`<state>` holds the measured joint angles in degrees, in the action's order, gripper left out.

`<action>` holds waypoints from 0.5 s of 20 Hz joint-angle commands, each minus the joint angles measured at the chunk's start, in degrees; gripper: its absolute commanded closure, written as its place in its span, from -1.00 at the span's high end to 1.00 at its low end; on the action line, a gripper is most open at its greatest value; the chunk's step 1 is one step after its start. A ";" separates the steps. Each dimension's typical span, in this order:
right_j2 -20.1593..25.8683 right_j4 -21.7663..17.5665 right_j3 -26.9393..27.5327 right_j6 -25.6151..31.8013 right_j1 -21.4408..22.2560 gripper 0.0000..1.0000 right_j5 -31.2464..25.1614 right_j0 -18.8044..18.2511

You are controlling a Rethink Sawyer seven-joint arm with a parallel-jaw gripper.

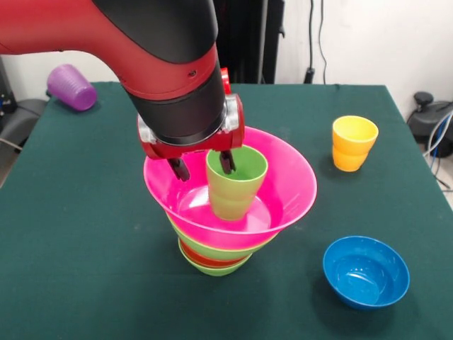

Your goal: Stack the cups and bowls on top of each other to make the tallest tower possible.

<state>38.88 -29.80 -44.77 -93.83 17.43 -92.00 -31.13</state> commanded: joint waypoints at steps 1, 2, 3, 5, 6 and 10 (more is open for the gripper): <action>-0.12 -1.54 1.90 13.98 -1.83 1.00 -7.65 2.07; -0.05 -1.66 2.26 14.05 -1.92 1.00 -8.27 2.15; 0.12 -1.79 2.63 14.51 -1.84 1.00 -9.27 2.28; 0.22 -1.98 2.90 14.97 -1.97 1.00 -10.17 2.25; 0.21 -2.00 2.80 15.01 -1.91 1.00 -10.40 2.21; 0.66 -2.25 3.87 15.60 -1.91 1.00 -12.83 2.37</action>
<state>38.90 -29.80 -42.71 -93.83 17.39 -98.75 -31.06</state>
